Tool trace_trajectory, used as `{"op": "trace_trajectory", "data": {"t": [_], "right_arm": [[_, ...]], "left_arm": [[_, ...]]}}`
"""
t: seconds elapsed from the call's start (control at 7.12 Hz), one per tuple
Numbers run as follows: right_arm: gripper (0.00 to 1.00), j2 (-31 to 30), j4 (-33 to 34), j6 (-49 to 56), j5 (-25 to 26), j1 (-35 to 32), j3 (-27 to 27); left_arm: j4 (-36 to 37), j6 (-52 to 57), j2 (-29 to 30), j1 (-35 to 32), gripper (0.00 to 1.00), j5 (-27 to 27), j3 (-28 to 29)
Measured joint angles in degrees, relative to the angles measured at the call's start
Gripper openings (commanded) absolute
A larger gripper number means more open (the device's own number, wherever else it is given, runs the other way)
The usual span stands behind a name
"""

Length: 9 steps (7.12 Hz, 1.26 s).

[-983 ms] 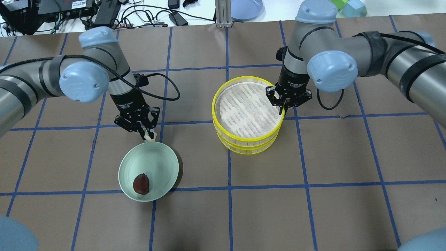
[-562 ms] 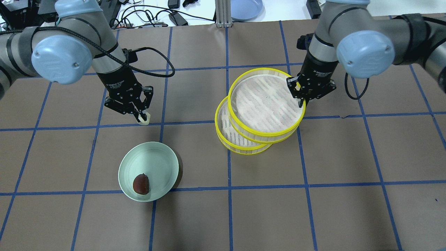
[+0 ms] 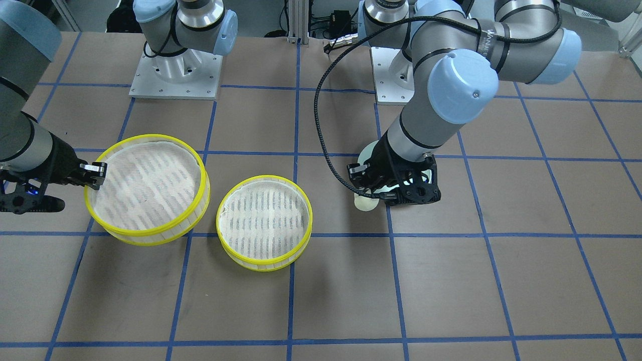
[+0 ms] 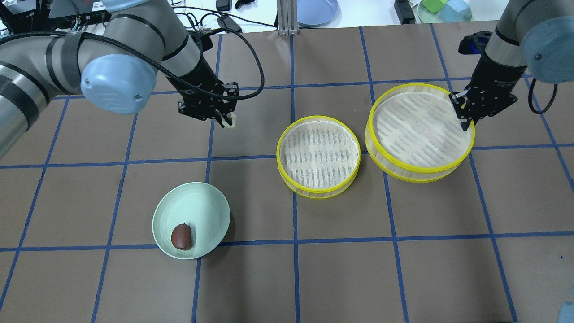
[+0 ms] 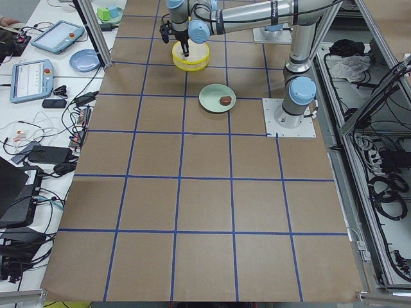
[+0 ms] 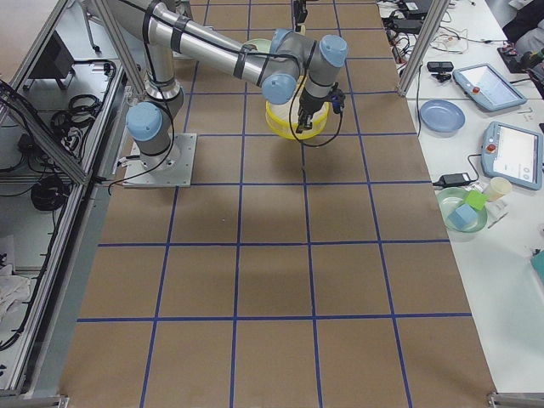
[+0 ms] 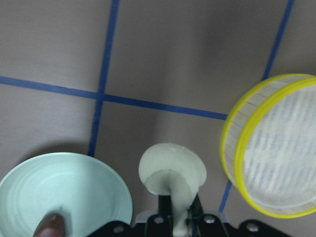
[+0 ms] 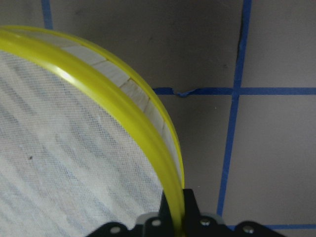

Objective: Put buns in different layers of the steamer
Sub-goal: 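Lift the white bun with the left gripper while the right lifts the top tier aside, then lower the white bun into the bottom steamer tier and open the left gripper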

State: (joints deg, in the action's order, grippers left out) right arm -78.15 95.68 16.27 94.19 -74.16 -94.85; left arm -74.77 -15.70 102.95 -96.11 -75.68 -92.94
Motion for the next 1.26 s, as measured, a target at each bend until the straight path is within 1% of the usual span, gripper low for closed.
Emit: {"op": "trace_trajectory", "data": {"t": [0.14,0.28,0.56,0.7,0.84,0.98,1.26], "right_arm": [[0.07,0.4,0.2,0.7,1.1,0.5,-0.1],[0.03,0.6,0.5,0.9,1.6,0.6,-0.3],[0.0,0.8,0.6,1.1,1.9,0.7,-0.4],[0.0,0.8,0.6,1.1,1.9,0.7,-0.4],[0.0,0.8,0.6,1.1,1.9,0.7,-0.4],[0.0,0.8,0.6,1.1,1.8,0.7,-0.4],[0.0,1.1,0.5,1.1,1.6,0.7,-0.4]], "left_arm": [[2.4,-1.3,1.1,-1.5,0.0,3.7,-0.2],[4.6,-2.3,2.5,-3.3,0.0,6.0,-0.4],[12.8,-4.7,6.5,-7.9,0.0,7.5,-2.2],[16.0,-5.5,8.1,-9.5,0.05,7.7,-3.4],[17.8,-5.9,9.0,-10.7,0.85,7.6,-4.1],[18.8,-6.1,9.4,-11.4,1.0,7.4,-4.2],[21.0,-6.1,9.3,-11.5,1.0,7.0,-3.7]]}}
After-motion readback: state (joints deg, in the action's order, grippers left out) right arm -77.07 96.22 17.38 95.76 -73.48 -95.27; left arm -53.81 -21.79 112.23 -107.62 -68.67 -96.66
